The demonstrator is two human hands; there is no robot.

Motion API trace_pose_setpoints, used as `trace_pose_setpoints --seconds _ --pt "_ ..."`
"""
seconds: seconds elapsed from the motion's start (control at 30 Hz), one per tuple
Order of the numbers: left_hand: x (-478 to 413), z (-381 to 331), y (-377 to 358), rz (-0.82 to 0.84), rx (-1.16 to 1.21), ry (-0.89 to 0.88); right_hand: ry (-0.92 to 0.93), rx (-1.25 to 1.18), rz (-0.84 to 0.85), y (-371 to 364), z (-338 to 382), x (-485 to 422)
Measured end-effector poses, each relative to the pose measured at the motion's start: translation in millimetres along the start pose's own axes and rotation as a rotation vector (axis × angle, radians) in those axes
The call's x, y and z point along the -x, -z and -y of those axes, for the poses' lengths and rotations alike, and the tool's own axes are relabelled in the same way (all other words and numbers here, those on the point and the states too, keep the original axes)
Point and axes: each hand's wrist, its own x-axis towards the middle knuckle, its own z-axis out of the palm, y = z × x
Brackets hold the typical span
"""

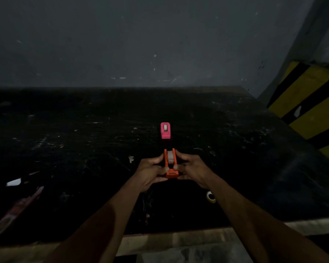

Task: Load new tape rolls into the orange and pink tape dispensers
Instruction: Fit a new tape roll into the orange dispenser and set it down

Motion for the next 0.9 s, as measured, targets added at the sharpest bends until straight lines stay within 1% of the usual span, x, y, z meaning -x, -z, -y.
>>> trace_pose_setpoints --seconds 0.17,0.3,0.57,0.7,0.8,0.9 --pt "0.7 -4.0 6.6 -0.031 -0.041 -0.025 0.013 0.019 -0.033 -13.7 2.3 -0.7" --pt "-1.0 -3.8 16.5 -0.052 -0.089 -0.011 0.009 0.027 -0.054 -25.9 2.5 -3.3" --pt "-2.3 0.9 35.5 -0.005 -0.221 -0.006 -0.018 0.075 -0.085 -46.5 0.7 -1.3" --pt "-9.9 7.1 39.6 0.038 -0.297 0.039 -0.056 0.103 -0.098 -50.1 -4.1 1.4" --pt "-19.5 14.8 38.8 0.049 -0.328 0.07 -0.037 0.115 -0.142 -51.4 -14.5 0.6" --pt "-30.1 17.8 33.3 0.061 -0.35 0.083 -0.03 0.12 -0.131 -43.1 -17.6 -2.1"
